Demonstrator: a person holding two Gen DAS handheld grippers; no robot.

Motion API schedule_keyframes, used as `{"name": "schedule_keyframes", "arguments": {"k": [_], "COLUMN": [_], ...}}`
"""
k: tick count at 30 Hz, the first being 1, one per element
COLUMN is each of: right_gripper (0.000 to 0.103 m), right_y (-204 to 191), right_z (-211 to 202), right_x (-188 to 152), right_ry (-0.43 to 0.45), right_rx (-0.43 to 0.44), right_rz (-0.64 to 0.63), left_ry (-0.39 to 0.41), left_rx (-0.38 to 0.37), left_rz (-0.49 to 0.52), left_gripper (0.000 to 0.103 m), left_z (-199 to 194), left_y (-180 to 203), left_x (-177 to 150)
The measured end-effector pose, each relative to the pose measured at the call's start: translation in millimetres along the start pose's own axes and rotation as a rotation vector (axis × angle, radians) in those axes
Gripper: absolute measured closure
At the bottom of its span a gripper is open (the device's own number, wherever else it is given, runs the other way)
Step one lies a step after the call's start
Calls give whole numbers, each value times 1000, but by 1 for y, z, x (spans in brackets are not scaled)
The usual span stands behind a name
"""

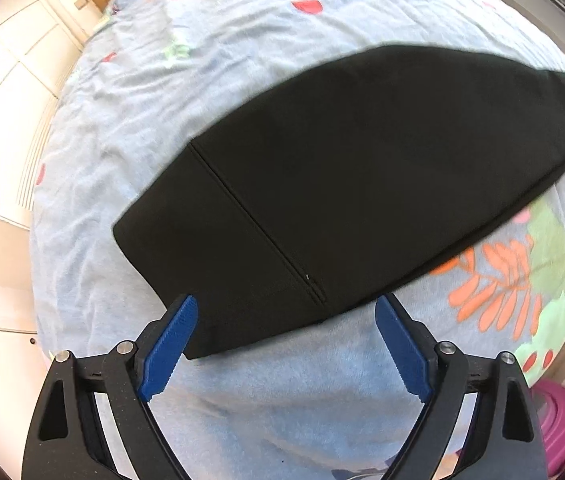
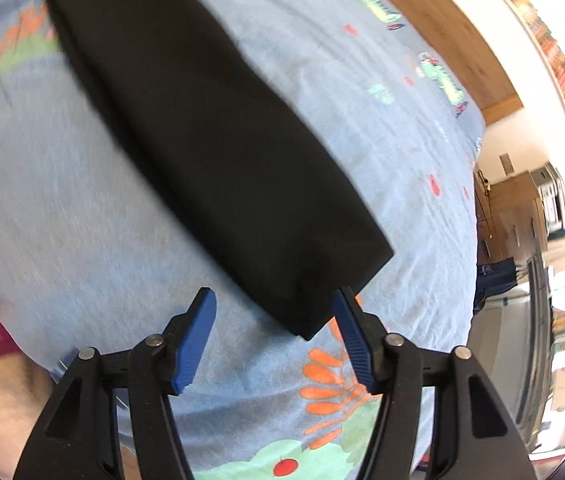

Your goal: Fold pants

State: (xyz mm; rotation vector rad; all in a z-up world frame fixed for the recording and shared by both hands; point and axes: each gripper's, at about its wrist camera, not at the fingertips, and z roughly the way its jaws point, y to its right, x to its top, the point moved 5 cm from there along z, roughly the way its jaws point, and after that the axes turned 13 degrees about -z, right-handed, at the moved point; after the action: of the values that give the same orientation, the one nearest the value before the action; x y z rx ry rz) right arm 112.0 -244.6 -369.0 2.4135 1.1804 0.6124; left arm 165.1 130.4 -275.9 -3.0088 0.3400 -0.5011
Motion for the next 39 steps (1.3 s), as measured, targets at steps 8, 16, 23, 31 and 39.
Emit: {"name": "schedule_keyframes", "arguments": {"k": [8,16,23,31,39], "right_gripper": [27,27,23,7,7], "right_y": [47,31,-12,-45,-48], "right_z": [-6,36,51,66,61], "right_x": [12,64,124,115,111], "right_ry": [131,147,187,134,91], "right_rx": [75,140,183,167,198], "right_rz": [448,616,656,606,560], "left_ry": [140,125,144,92,101], "left_rx": [-49,21,-30,-31,-16], "left_rz": [-148,-195,-274,-281,-239], "left_gripper": [16,16,16,4,2], "left_z": [-33,4,15,43,37], "left_y": [17,39,66,65,62], "left_x": [28,28,42,27,13]}}
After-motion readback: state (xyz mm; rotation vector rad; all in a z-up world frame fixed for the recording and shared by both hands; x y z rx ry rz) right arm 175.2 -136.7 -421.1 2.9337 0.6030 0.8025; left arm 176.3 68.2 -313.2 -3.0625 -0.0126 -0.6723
